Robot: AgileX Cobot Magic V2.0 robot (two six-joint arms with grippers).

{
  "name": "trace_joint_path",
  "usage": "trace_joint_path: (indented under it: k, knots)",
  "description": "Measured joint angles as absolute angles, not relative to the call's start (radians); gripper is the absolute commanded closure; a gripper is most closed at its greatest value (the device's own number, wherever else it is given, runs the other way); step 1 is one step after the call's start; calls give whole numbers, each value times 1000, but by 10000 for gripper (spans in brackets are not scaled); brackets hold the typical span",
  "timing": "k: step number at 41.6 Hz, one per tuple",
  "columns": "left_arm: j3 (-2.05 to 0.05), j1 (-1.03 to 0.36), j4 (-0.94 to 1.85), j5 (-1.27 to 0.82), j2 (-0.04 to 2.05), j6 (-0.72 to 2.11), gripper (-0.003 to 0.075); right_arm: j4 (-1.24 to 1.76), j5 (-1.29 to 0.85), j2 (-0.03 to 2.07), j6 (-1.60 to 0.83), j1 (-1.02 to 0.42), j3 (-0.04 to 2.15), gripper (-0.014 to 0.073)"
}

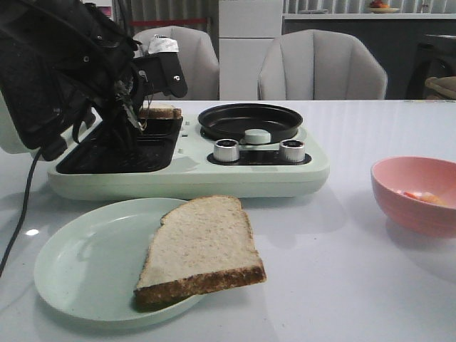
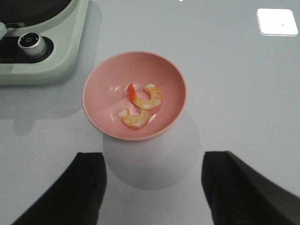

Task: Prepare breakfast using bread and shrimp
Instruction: 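Carry the bread slice with the left gripper onto the far waffle plate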

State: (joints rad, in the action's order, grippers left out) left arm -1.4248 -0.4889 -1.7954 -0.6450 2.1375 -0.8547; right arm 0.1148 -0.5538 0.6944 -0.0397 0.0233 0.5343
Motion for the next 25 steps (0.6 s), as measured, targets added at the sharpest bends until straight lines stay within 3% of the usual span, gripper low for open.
trace_joint_path:
  k: [11,25]
  knots:
    - [-1335,-489,-1795,-632,2070,-855,221,115,-554,694,-40,23,534,49]
    - [-1163,-543,-1795,-596,1829,-852,222,115,-554,694,-40,23,534,49]
